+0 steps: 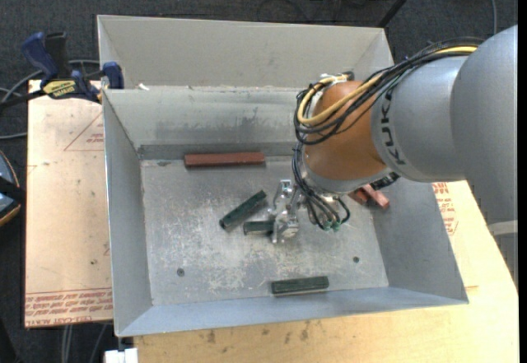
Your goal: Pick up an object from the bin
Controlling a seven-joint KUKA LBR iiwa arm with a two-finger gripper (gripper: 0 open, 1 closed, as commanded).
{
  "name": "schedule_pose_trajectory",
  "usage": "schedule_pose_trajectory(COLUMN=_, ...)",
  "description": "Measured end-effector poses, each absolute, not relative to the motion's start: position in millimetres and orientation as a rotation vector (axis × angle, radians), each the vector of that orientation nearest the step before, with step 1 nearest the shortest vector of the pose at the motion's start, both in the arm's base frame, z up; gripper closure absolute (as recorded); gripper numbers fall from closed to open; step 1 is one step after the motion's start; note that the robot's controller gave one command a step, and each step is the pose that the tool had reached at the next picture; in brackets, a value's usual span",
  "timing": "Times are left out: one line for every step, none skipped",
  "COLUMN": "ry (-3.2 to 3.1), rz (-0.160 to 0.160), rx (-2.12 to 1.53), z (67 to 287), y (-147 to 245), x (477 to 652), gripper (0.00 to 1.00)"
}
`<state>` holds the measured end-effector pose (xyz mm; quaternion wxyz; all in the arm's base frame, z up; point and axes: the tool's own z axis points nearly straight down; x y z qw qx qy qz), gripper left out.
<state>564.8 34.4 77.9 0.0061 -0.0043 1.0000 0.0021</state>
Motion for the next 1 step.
schedule_pose_trajectory(ry=3.132, rz=0.002, rx=0.018, z=242.9, y=25.5, x=552.0, gripper=1.0)
